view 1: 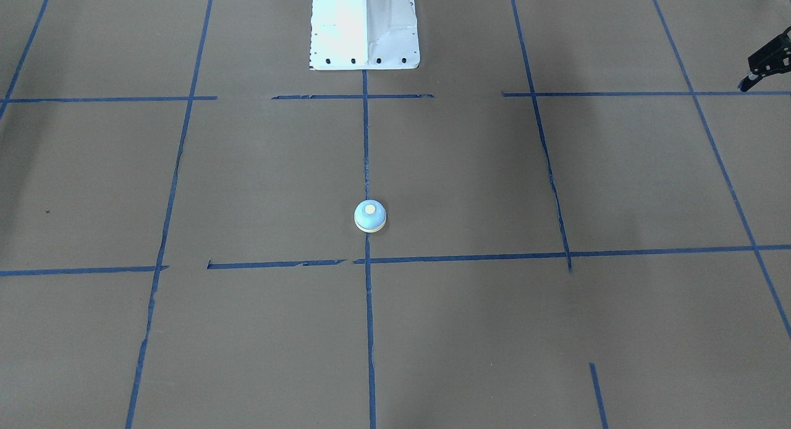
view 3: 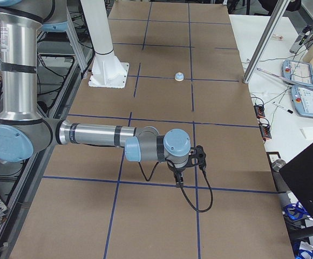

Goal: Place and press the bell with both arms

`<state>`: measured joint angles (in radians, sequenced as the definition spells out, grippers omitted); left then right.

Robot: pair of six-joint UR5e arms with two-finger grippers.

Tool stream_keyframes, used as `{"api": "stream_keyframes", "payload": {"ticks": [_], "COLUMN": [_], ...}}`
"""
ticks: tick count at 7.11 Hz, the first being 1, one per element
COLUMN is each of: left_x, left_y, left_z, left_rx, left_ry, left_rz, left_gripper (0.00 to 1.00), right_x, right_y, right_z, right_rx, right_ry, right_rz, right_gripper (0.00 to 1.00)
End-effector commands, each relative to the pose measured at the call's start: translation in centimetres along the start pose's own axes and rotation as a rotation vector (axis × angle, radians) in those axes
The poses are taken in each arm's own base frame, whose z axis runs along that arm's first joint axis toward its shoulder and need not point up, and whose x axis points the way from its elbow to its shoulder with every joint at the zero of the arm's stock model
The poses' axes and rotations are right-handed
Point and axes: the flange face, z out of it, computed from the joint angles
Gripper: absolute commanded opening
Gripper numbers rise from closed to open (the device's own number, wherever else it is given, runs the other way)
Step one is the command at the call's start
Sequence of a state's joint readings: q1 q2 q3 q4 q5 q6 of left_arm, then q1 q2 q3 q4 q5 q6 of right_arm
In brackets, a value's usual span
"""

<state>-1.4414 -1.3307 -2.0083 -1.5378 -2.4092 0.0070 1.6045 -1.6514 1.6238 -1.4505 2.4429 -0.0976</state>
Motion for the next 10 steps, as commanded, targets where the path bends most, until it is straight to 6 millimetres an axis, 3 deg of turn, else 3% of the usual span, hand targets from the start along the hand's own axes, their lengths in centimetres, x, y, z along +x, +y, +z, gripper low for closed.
{"api": "stream_keyframes", "payload": {"ticks": [1,2,3,4,5,6,7,8,9,10], "left_x": [-3.7,-4.2,-4.5,-5.4,-6.0,-7.7,-11.4,-13.6,-11.5,-10.3], "left_y": [2.2,2.2,2.8,3.2,2.8,4.2,4.3,2.3,0.7,0.6], "left_z": [-0.5,-1.1,-1.2,-1.4,-3.3,-2.2,1.1,3.0,4.6,3.9], "left_rx": [0.004,0.020,0.022,0.033,0.077,0.048,-0.011,-0.044,-0.074,-0.062], "left_ry": [-0.018,-0.021,-0.014,-0.021,-0.019,-0.029,-0.039,-0.073,-0.074,-0.078], "left_rz": [-0.080,-0.094,-0.109,-0.127,-0.155,-0.198,-0.249,-0.242,-0.180,-0.154], "left_gripper": [1.00,1.00,1.00,1.00,1.00,1.00,1.00,1.00,1.00,1.00], "right_x": [-0.3,-0.6,0.3,-1.1,-2.6,-3.0,-2.9,-2.7,-1.8,-0.8], "right_y": [-0.7,-1.9,-1.7,-2.1,-2.4,-2.4,-2.4,-2.0,-1.3,-0.2], "right_z": [0.4,0.0,1.1,2.1,3.0,3.4,3.5,3.0,2.0,1.4], "right_rx": [-0.025,-0.018,-0.039,-0.058,-0.077,-0.084,-0.086,-0.077,-0.059,-0.046], "right_ry": [0.041,0.068,0.070,0.058,0.051,0.051,0.059,0.046,0.050,0.043], "right_rz": [-0.006,-0.019,-0.006,-0.029,-0.018,-0.012,-0.016,-0.015,0.002,0.025], "right_gripper": [1.00,1.00,1.00,1.00,1.00,1.00,1.00,1.00,1.00,1.00]}}
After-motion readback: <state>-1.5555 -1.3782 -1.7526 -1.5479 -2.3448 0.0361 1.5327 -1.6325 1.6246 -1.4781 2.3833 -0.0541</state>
